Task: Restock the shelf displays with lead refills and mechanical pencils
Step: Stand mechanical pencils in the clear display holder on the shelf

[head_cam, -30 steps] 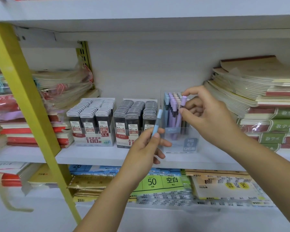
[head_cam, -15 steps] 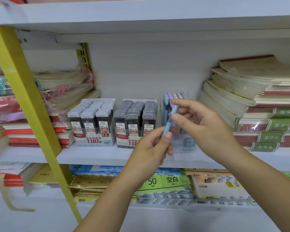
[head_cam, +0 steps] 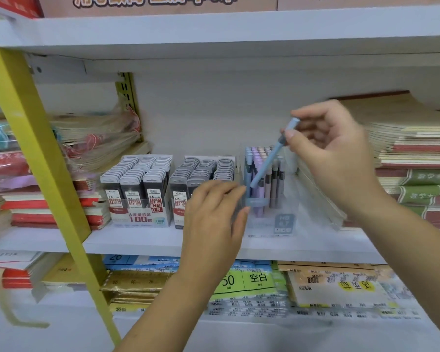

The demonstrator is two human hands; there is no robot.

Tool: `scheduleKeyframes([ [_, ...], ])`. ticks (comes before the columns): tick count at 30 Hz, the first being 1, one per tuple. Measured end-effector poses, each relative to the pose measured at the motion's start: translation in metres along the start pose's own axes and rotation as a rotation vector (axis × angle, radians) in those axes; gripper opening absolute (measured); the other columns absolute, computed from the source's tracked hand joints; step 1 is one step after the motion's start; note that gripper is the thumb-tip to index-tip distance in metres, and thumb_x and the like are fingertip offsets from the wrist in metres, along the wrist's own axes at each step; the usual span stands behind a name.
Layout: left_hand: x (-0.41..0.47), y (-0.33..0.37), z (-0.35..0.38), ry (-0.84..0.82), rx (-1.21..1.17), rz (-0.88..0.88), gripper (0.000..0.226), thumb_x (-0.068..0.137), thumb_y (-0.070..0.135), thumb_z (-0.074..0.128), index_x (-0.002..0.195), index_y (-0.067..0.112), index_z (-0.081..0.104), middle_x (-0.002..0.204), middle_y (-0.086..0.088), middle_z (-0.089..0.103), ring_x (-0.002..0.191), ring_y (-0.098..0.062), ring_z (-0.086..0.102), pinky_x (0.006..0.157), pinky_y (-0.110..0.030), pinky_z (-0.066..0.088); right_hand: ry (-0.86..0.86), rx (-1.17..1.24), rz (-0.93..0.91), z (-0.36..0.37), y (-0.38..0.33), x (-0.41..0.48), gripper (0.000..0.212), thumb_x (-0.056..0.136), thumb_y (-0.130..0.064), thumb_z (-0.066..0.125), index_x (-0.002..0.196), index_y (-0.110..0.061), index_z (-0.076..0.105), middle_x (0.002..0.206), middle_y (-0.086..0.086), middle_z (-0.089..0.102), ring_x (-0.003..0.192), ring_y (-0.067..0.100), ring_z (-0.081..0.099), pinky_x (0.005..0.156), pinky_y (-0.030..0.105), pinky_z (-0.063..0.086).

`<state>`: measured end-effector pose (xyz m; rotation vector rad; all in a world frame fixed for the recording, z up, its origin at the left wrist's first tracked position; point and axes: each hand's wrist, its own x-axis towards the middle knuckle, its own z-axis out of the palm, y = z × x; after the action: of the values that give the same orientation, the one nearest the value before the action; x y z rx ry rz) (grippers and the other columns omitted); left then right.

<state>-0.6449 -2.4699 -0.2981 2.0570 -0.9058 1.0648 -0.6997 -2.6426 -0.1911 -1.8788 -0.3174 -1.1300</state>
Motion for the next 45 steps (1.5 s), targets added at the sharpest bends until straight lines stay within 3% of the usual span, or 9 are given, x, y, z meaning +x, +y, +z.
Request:
scheduleKeyframes([
  [3, -0.001, -0.008, 0.004, -0.073, 0.126, 0.070, 0.035, 0.089, 0.020, 0.074, 0.122, 0.010, 0.071, 0.134, -0.007, 0.065, 0.133, -0.032, 0.052, 0.108, -0.053, 0.043, -0.139, -0.244, -0.038, 0.021, 0.012, 0.015, 0.019, 0.087, -0.008, 0.067, 0.099, -0.022, 0.062, 0.086, -0.007, 0.064, 0.081, 0.005, 0.061, 0.076, 0.014, 0.047],
  [9, -0.008, -0.020, 0.006, -0.153, 0.152, 0.144, 0.037, 0.097, 0.029, 0.052, 0.127, 0.015, 0.068, 0.149, -0.007, 0.053, 0.144, -0.029, 0.040, 0.114, -0.056, 0.035, -0.308, -0.505, -0.031, 0.038, 0.030, 0.019, 0.018, 0.084, -0.013, 0.068, 0.099, -0.021, 0.065, 0.086, -0.011, 0.052, 0.084, 0.005, 0.054, 0.071, 0.001, 0.035],
  [21, -0.012, -0.025, 0.009, -0.168, 0.121, 0.165, 0.038, 0.097, 0.029, 0.054, 0.131, 0.015, 0.065, 0.154, -0.007, 0.046, 0.148, -0.029, 0.033, 0.117, -0.054, 0.032, -0.289, -0.517, 0.015, 0.040, 0.035, 0.015, 0.014, 0.084, -0.016, 0.070, 0.090, -0.026, 0.064, 0.081, -0.014, 0.055, 0.094, 0.014, 0.057, 0.080, 0.025, 0.044],
  [29, -0.019, -0.025, -0.003, -0.207, 0.029, 0.146, 0.040, 0.097, 0.019, 0.059, 0.136, 0.012, 0.061, 0.156, -0.006, 0.042, 0.150, -0.025, 0.029, 0.122, -0.046, 0.025, -0.487, -0.843, 0.113, 0.039, 0.027, 0.026, 0.025, 0.098, -0.043, 0.047, 0.083, -0.035, 0.066, 0.113, -0.003, 0.052, 0.118, 0.023, 0.034, 0.101, 0.035, 0.029],
  [32, -0.050, -0.028, -0.013, -0.119, -0.042, 0.099, 0.034, 0.095, 0.012, 0.059, 0.128, 0.008, 0.066, 0.140, -0.012, 0.058, 0.133, -0.029, 0.050, 0.116, -0.032, 0.032, -0.273, -0.722, -0.035, 0.031, 0.022, 0.005, 0.032, 0.103, -0.032, 0.040, 0.111, -0.020, 0.069, 0.122, 0.006, 0.054, 0.121, 0.025, 0.038, 0.099, 0.027, 0.027],
  [34, -0.088, -0.033, -0.019, -0.084, -0.096, 0.035, 0.030, 0.094, 0.013, 0.055, 0.119, 0.007, 0.069, 0.121, -0.011, 0.066, 0.112, -0.025, 0.057, 0.103, -0.021, 0.034, -0.024, -0.477, -0.212, 0.029, 0.015, -0.037, 0.028, 0.102, -0.020, 0.042, 0.113, -0.010, 0.065, 0.105, 0.005, 0.059, 0.103, 0.023, 0.052, 0.087, 0.027, 0.037],
  [36, -0.146, -0.042, -0.018, -0.267, -0.149, -0.072, 0.029, 0.094, 0.015, 0.053, 0.116, 0.009, 0.070, 0.111, -0.009, 0.066, 0.101, -0.022, 0.057, 0.093, -0.021, 0.038, -0.030, -0.266, -0.200, 0.038, 0.024, -0.106, 0.020, 0.101, -0.018, 0.043, 0.106, -0.012, 0.062, 0.091, -0.002, 0.057, 0.083, 0.020, 0.056, 0.074, 0.027, 0.042],
  [39, -0.248, -0.063, -0.008, -0.805, -0.185, -0.382, 0.026, 0.097, 0.016, 0.057, 0.121, 0.017, 0.067, 0.115, -0.003, 0.063, 0.100, -0.020, 0.061, 0.086, -0.031, 0.048, -0.436, -0.170, 0.182, 0.067, 0.070, -0.235, 0.011, 0.098, -0.024, 0.049, 0.102, -0.028, 0.059, 0.087, -0.010, 0.057, 0.076, 0.007, 0.055, 0.067, 0.019, 0.042],
  [45, -0.416, -0.107, 0.028, -1.496, -0.204, -0.822, 0.027, 0.096, 0.023, 0.064, 0.121, 0.018, 0.071, 0.126, -0.005, 0.069, 0.116, -0.023, 0.061, 0.097, -0.027, 0.044, -1.148, -0.357, 1.040, 0.108, 0.174, -0.478, 0.031, 0.094, -0.016, 0.062, 0.125, -0.015, 0.060, 0.126, 0.006, 0.062, 0.105, 0.016, 0.059, 0.087, 0.023, 0.043],
])
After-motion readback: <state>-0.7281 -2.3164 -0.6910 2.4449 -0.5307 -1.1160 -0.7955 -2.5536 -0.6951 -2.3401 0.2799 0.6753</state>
